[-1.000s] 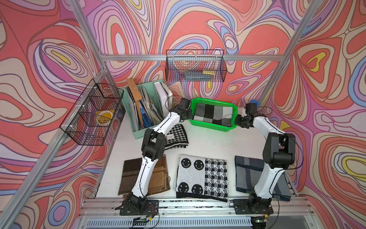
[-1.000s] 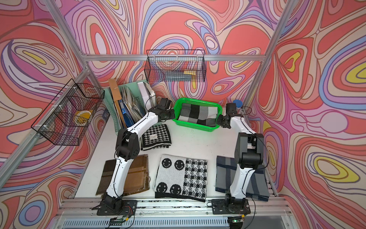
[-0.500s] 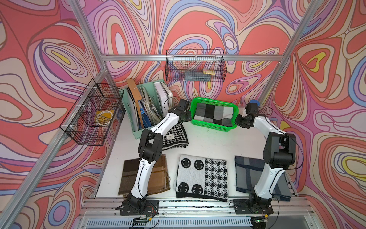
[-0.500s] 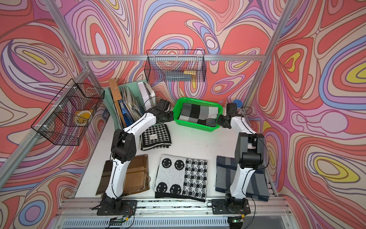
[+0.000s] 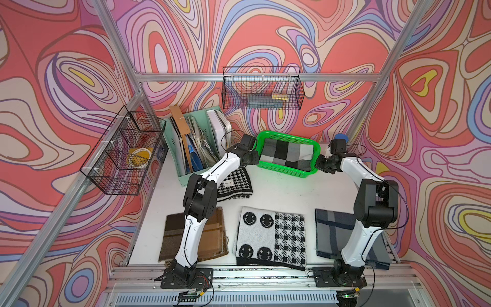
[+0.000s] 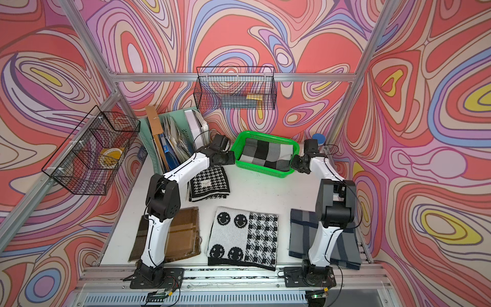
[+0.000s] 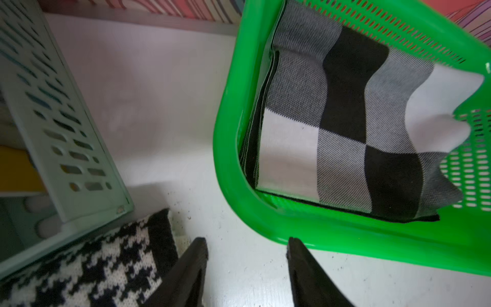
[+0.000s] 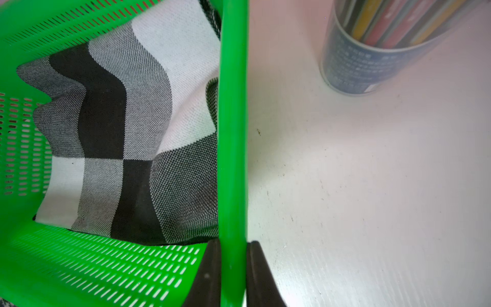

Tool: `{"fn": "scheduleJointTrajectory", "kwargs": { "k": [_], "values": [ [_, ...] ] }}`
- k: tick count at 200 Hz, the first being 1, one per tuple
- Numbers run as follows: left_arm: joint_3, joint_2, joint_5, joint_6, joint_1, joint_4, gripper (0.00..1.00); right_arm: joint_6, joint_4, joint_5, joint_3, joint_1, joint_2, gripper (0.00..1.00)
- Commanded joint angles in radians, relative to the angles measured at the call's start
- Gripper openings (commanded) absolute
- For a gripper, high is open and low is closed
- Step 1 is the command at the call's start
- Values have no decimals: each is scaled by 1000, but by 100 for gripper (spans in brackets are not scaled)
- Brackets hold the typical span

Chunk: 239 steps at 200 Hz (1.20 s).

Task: Put the folded scarf in the basket
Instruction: Adjust the basket at the center of the board.

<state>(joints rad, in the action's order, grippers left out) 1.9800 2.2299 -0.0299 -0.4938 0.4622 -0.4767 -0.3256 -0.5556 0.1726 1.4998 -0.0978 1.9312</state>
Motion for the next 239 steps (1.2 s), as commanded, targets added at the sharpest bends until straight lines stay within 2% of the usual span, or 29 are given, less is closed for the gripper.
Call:
{"fn": "scheduleJointTrajectory", "kwargs": {
  "k": [1,36,127,152,169,193,215,239],
  "values": [
    [50,-21,16,20,-12,78,63,23,-31,7,25,-5,-5,14],
    [284,142,19,43,-18,-26,68,29,-24,18,22,-6,12,14],
    [377,291,42,50,-36,-21,65,23,6,49,8,-6,0,15],
    [387,303,18,45,-35,-31,51,21,10,48,5,-7,-6,16],
    [387,305,8,34,-36,-48,32,16,11,56,7,-6,-6,17],
    [385,298,-13,29,-34,-80,17,10,9,61,10,-6,-7,18],
    [354,261,-15,25,-33,-111,10,5,7,61,4,-6,-18,21],
    [248,183,-8,11,-21,-102,3,-2,2,59,-1,-6,-31,23]
  ]
}}
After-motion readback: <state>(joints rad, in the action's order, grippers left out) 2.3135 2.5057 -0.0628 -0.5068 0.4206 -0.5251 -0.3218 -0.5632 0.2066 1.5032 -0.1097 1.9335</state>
